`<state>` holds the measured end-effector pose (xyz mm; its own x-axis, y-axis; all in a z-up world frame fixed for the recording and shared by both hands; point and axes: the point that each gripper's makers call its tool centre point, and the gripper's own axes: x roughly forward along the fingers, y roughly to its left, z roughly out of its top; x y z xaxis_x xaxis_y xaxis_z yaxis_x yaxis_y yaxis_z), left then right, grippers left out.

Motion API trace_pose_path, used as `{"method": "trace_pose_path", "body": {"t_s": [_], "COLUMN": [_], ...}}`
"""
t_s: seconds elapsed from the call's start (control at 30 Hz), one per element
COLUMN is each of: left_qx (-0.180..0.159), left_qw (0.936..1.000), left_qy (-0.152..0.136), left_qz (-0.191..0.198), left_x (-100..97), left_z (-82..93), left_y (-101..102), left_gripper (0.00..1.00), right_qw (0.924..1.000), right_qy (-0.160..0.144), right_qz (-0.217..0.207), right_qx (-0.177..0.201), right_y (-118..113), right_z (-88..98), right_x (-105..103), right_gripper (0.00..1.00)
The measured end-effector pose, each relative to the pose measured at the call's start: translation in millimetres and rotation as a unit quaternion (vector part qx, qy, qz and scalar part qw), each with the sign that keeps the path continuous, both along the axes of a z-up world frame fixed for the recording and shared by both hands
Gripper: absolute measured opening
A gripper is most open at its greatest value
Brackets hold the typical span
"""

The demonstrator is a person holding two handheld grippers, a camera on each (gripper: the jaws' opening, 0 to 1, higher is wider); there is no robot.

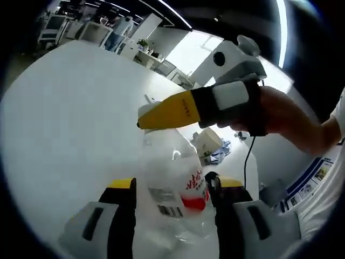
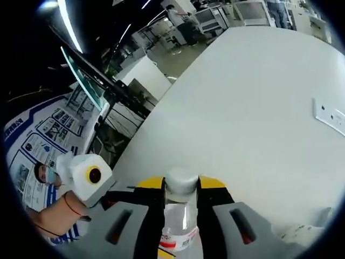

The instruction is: Arrange the tabletop items into an orderly group along one side of the table until the central work area is clear of visible clutter.

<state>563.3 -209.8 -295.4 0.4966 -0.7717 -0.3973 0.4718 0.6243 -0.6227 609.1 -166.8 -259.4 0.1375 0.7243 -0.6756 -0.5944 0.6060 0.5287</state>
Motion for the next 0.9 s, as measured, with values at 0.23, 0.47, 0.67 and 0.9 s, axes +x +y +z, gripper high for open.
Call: {"method": "trace_pose_path", "body": {"t_s": [0.23, 0.47, 0.67, 0.9], "left_qx": [-0.022, -0.016, 0.009, 0.020], "left_qw": [0.9992, 0.9980, 0.9964, 0.9935], "left_qy": [-0.004, -0.021, -0.040, -0.060], "left_qz": [-0.034, -0.057, -0.074, -0.094], "left_x": [-7.0, -12.6, -12.0, -8.5], "left_z": [5.1, 10.8, 16.0, 28.2], "left_y": [-10, -14, -19, -30], "left_gripper": [0.46, 0.43, 0.42, 0.41], "right_qw": [0.9996, 0.9984, 0.9972, 0.9942], "right_qy": [-0.028, -0.053, -0.069, -0.101], "right_qz": [-0.009, -0.017, -0.026, -0.036], "right_qx": [0.001, 0.003, 0.008, 0.011], "right_y": [-6, -14, -22, -35], "right_z": [7.2, 16.9, 26.4, 43.1], "right_x": [-3, -9, -10, -9], "right_gripper": [0.19, 0.19, 0.19, 0.19]}}
